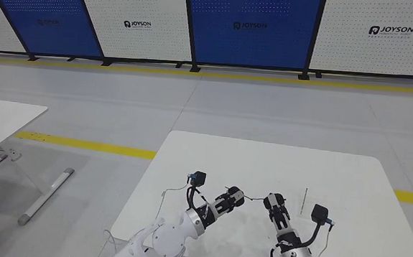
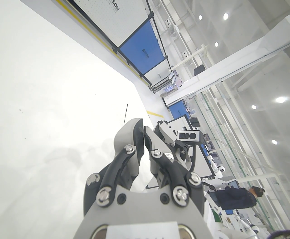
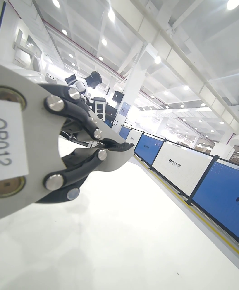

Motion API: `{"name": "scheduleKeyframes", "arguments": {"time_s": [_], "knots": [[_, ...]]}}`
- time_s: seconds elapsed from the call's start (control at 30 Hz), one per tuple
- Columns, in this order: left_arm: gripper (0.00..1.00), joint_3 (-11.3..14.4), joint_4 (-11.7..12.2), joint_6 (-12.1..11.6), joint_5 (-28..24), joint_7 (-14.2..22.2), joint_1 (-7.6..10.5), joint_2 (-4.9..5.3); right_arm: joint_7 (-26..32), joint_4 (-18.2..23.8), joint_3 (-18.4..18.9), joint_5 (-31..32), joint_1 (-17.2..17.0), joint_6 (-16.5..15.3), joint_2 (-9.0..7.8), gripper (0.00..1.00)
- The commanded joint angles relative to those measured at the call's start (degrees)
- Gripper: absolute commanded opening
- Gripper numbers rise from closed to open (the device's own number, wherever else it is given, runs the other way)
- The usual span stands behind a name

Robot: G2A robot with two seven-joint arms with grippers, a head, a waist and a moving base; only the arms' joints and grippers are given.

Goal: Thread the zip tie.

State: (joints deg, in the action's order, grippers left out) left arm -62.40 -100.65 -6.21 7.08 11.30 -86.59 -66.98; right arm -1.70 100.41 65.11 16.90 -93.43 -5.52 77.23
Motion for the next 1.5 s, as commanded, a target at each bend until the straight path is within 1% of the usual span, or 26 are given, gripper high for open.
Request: {"name": "scheduleKeyframes", "arguments": {"time_s": [0.0,0.3,0.97,1.27,1.37,1.47], "knots": [[0.00,0.0,0.0,0.0,0.0,0.0,0.00,0.00,-0.1,-0.1,0.2,-0.3,0.0,-0.1,0.01,0.00],[0.00,0.0,0.0,0.0,0.0,0.0,0.00,0.00,1.3,-0.2,0.7,-1.3,-0.4,-1.5,-0.09,0.00],[0.00,0.0,0.0,0.0,0.0,0.0,0.00,0.00,1.5,-1.1,-0.1,0.3,0.5,-0.6,0.11,0.00],[0.00,0.0,0.0,0.0,0.0,0.0,0.00,0.00,1.8,-1.3,-0.2,0.8,0.4,-1.6,0.08,0.00],[0.00,0.7,0.2,0.1,-2.3,0.1,0.00,-0.21,1.7,-1.3,-0.1,1.0,0.3,-2.4,0.06,0.00],[0.00,1.0,0.6,-0.3,-4.8,0.6,0.09,-0.37,1.7,-1.4,0.0,0.9,0.4,-2.6,0.06,0.00]]}}
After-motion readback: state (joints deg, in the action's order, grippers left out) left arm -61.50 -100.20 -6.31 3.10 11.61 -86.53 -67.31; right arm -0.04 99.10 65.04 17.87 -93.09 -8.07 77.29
